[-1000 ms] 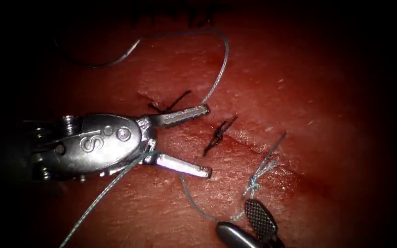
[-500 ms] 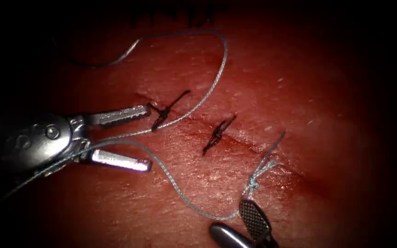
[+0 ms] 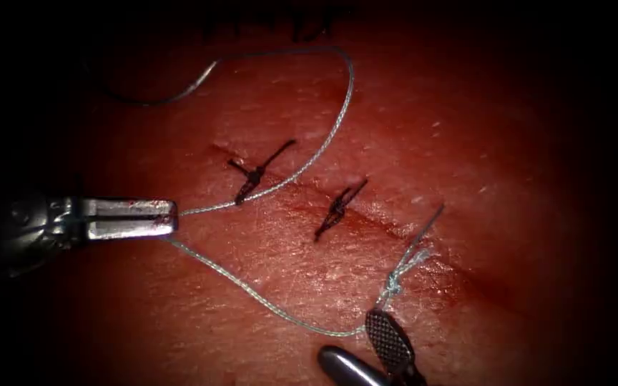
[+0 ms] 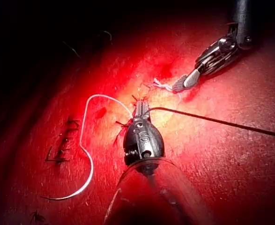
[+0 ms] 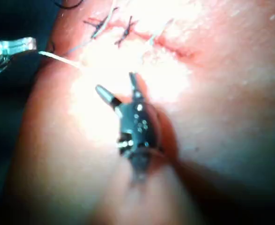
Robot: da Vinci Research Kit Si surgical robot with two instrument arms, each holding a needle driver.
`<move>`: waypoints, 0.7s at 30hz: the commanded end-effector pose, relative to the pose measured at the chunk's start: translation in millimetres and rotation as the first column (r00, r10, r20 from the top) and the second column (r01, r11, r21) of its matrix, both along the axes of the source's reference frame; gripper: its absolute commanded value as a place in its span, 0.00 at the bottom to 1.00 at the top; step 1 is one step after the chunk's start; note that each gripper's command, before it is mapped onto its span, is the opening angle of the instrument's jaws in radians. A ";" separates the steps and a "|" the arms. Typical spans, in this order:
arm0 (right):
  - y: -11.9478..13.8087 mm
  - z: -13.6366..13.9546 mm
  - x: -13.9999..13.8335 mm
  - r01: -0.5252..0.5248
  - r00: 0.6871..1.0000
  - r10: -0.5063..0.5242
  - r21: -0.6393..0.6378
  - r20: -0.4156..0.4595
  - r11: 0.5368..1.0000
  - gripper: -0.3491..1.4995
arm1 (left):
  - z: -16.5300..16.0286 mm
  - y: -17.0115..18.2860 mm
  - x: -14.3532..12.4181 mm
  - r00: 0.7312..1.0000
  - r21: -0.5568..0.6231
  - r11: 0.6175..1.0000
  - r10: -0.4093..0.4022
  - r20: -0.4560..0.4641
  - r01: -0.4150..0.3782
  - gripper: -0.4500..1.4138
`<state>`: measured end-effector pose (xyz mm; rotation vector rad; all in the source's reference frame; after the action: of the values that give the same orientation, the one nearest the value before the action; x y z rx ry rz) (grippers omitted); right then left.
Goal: Wound Closure
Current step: Left gripper wraps thread counter-clockwise around right hand once
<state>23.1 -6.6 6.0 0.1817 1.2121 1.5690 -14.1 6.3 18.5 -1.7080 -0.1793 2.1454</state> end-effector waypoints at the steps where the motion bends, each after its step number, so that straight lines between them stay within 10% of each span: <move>1: -0.8 0.4 0.5 0.002 1.000 -0.002 0.003 -0.001 1.000 0.73 | 0.4 -0.3 -0.3 1.000 0.000 1.000 -0.014 -0.013 0.014 0.00; 16: 3.0 -3.6 -2.0 0.305 0.942 -0.249 -0.259 0.226 0.916 0.65 | -2.4 0.3 -0.9 1.000 -0.023 1.000 -0.005 0.002 0.005 0.00; 17: 3.5 -4.1 -2.2 0.317 0.939 -0.262 -0.263 0.224 0.911 0.58 | -2.8 0.5 -1.5 1.000 -0.030 1.000 0.000 0.010 0.001 0.00; 18: 4.3 -5.2 -2.7 0.357 0.925 -0.293 -0.293 0.241 0.887 0.18 | -3.3 0.7 -2.5 1.000 -0.041 0.999 0.009 0.018 -0.008 0.00; 21: 6.0 -6.4 -3.5 0.404 0.903 -0.320 -0.318 0.286 0.857 0.00 | -3.9 0.8 -4.3 0.999 -0.053 0.998 0.024 0.035 -0.022 0.00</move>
<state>19.2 -0.4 -1.0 -0.0208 1.1871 0.9719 -18.5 7.1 14.0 -1.7917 -0.1553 2.1563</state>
